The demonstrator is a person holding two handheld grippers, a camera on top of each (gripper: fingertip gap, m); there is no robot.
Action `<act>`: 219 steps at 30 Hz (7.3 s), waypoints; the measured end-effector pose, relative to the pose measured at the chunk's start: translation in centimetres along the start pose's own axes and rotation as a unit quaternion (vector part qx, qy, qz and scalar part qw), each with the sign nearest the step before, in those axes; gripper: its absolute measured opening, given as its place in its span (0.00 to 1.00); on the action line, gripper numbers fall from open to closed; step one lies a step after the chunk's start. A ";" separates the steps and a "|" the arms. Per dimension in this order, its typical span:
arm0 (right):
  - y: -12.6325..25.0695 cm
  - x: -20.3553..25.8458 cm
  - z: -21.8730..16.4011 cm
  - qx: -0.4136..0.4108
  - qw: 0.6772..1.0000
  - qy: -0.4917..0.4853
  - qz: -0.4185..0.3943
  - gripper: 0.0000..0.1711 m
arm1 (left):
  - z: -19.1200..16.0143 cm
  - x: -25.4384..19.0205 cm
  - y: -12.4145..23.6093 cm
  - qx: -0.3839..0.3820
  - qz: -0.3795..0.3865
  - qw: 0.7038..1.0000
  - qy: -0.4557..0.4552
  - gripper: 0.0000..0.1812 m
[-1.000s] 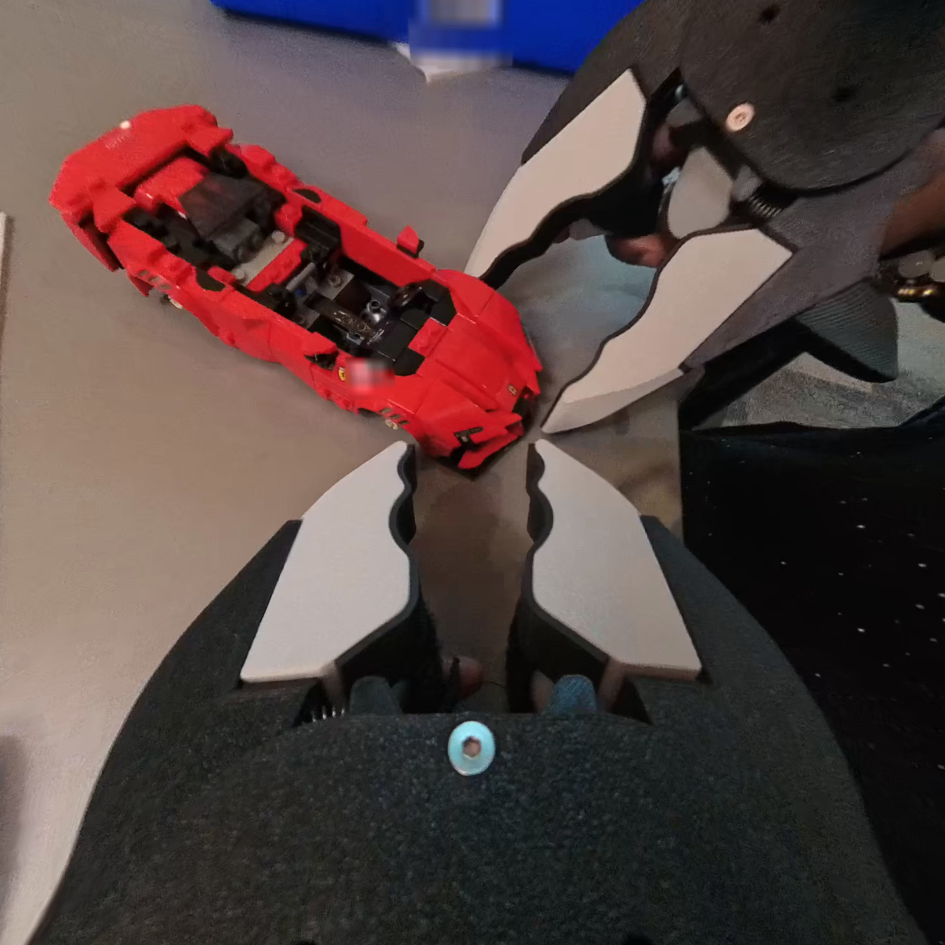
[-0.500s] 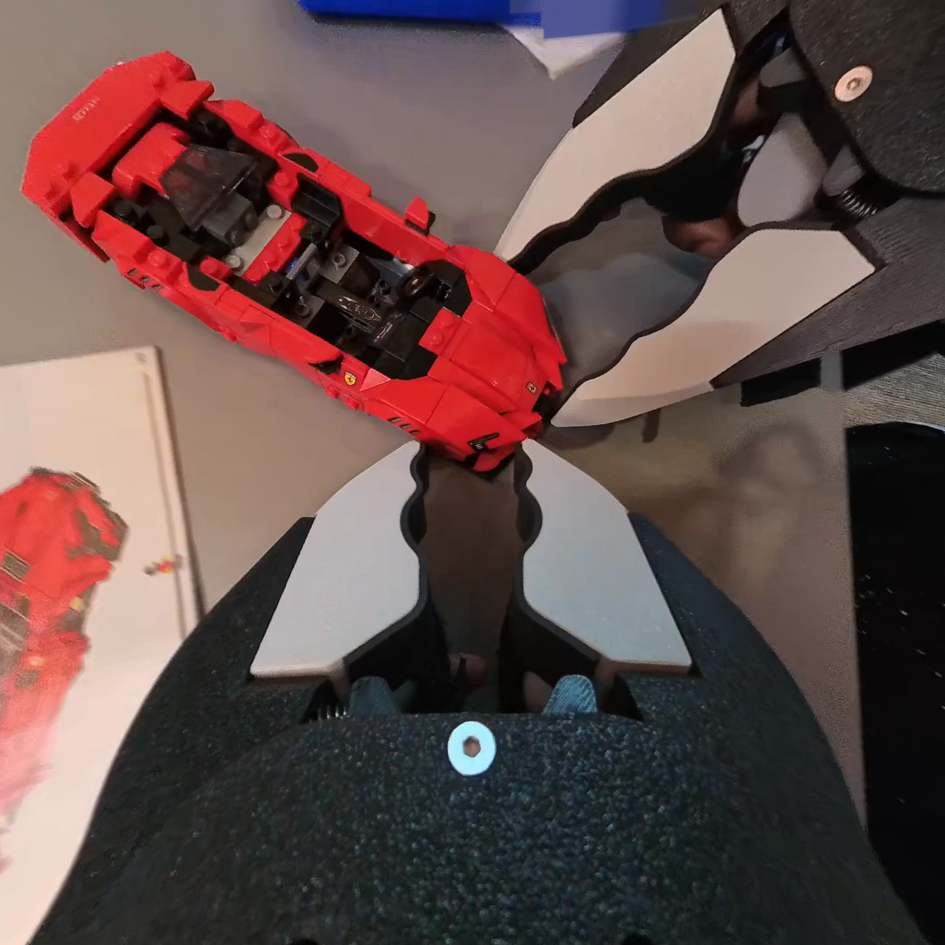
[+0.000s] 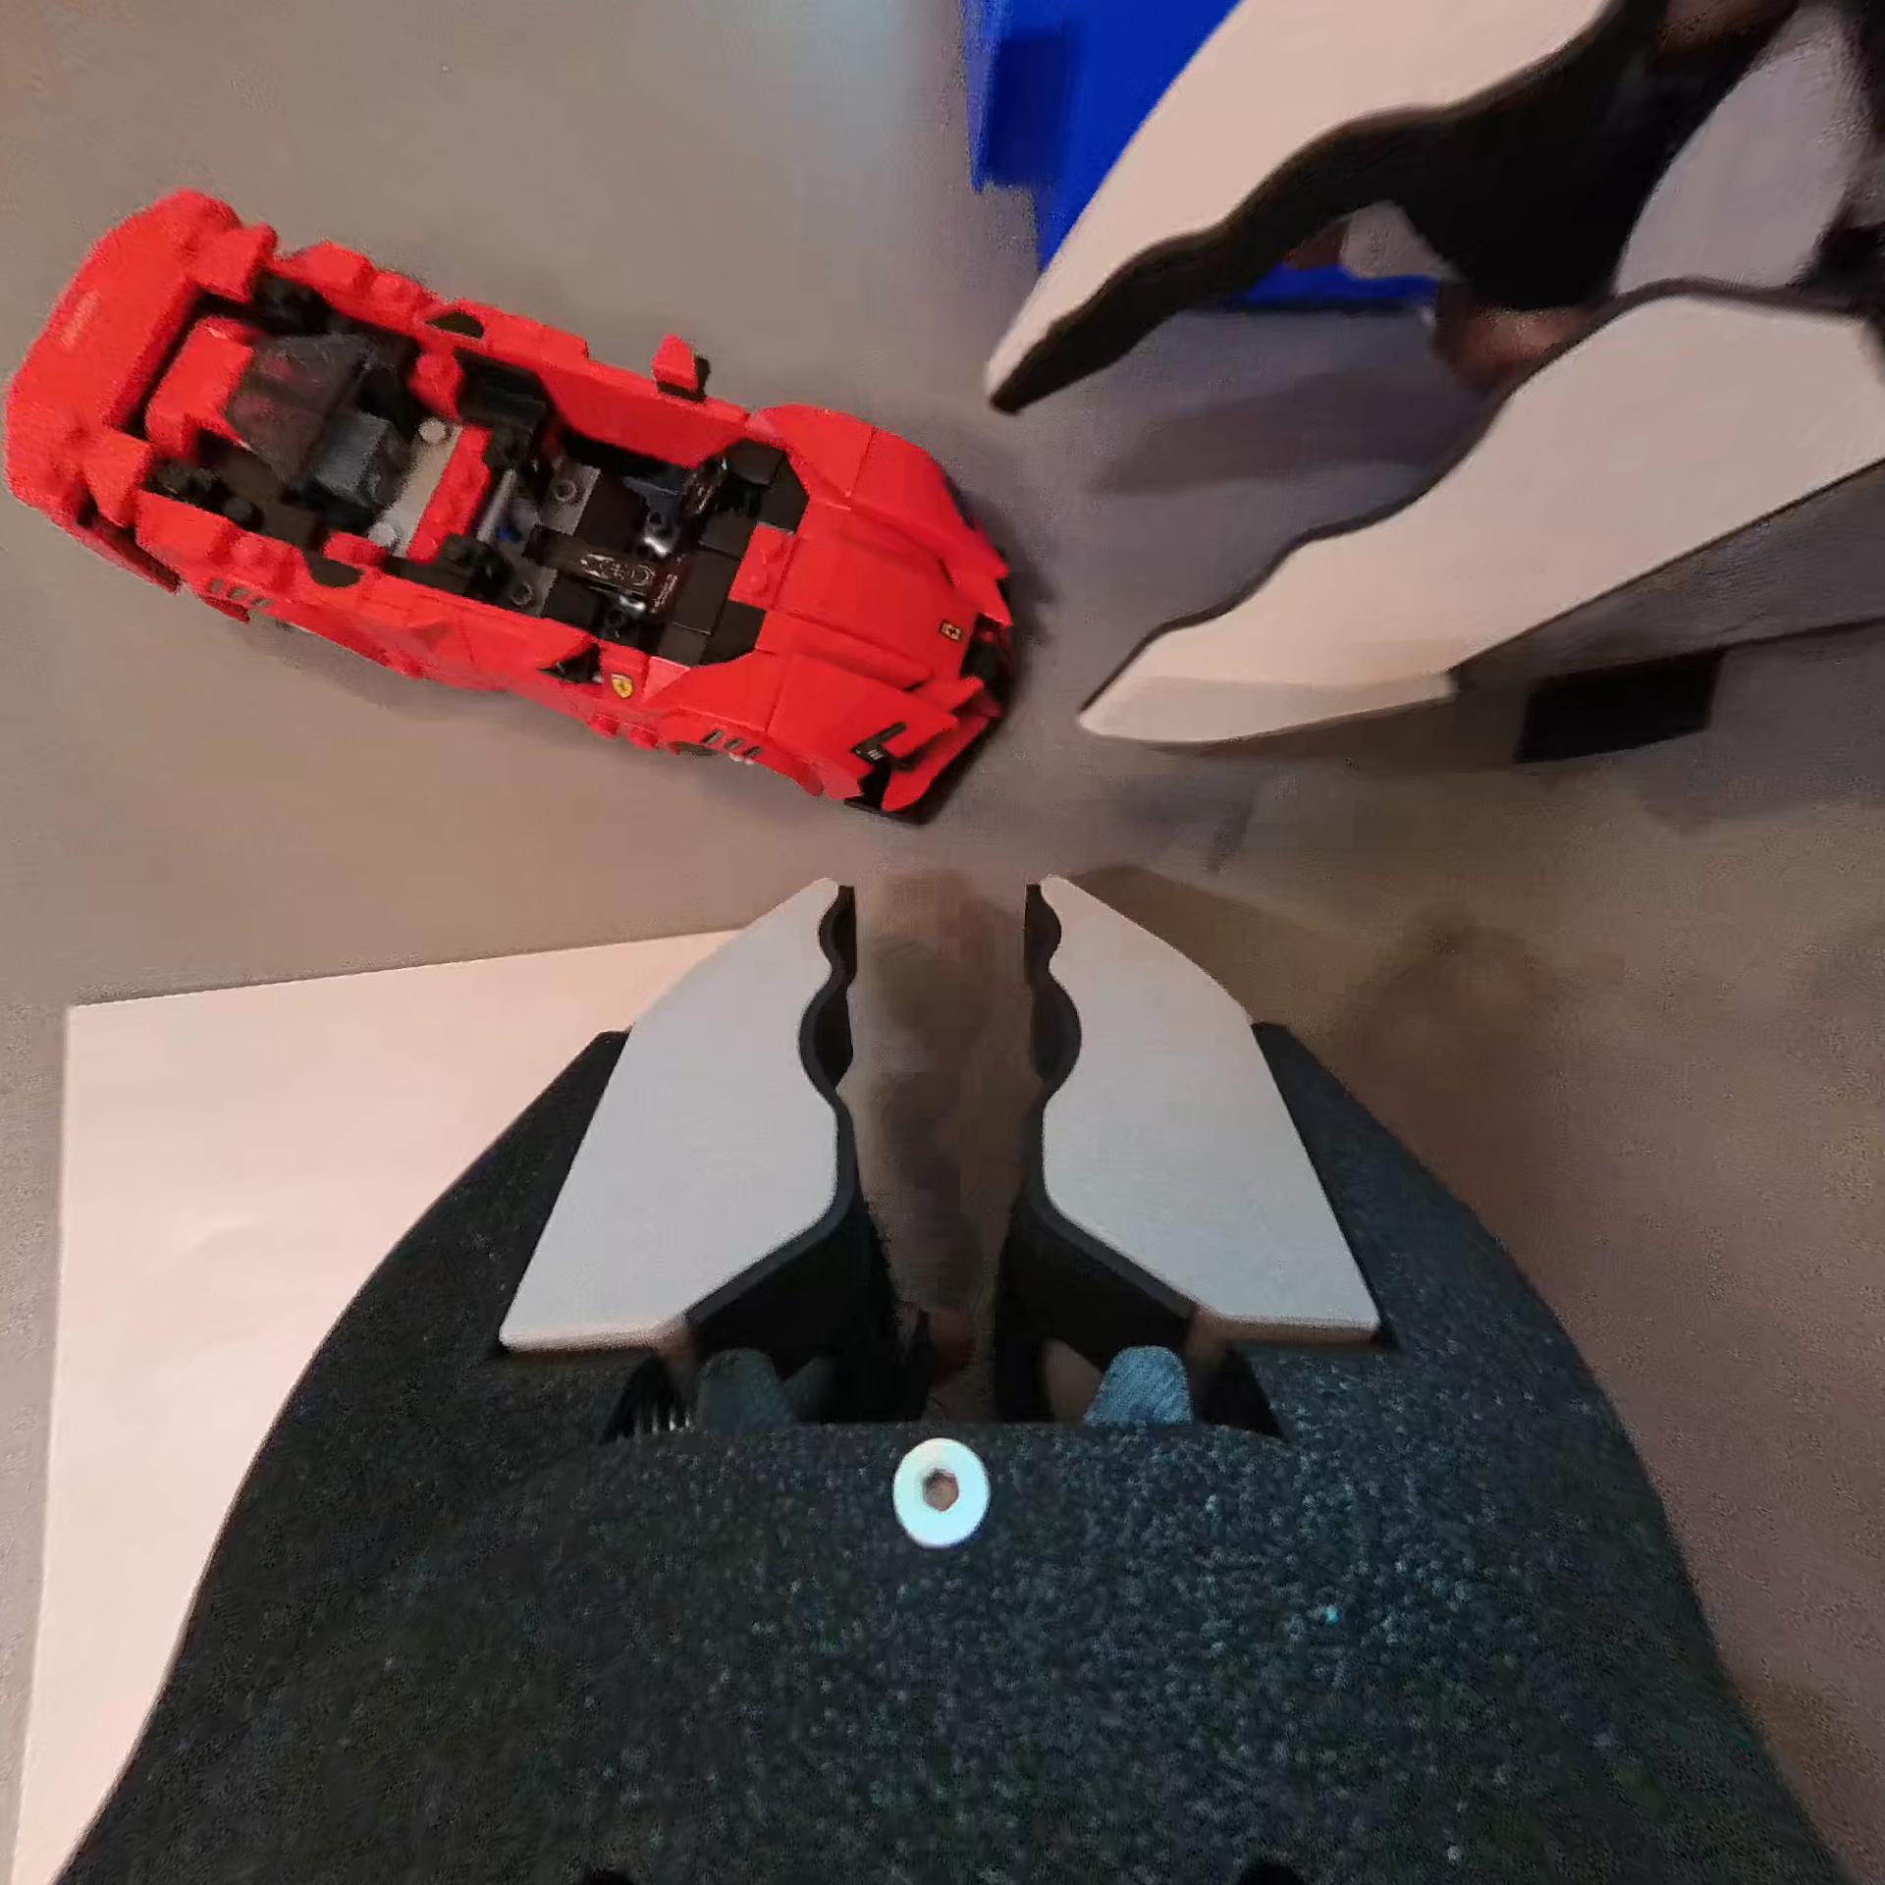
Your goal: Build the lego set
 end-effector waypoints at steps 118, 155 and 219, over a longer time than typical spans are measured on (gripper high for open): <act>5.8 -5.1 -3.6 0.328 0.921 0.112 0.178 0.26 | -25.0 -0.5 28.0 -0.288 0.445 0.783 0.326 0.09; 8.9 -5.3 -1.6 0.276 0.932 0.138 0.189 0.22 | -24.6 -0.6 26.4 -0.239 0.417 0.822 0.306 0.10; 7.1 -6.0 -4.0 0.181 0.789 0.423 0.408 0.04 | -19.1 -2.0 24.9 -0.191 0.418 0.855 0.240 0.11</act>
Point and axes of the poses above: each gripper's, where its closed fingertips meet, y back along the fingers, z out of its top, x = y × z across the jaws, the point moved 6 cm from there along y, back along the fingers, and after that the axes turned 8 degrees about -y, right-handed, at the moved point
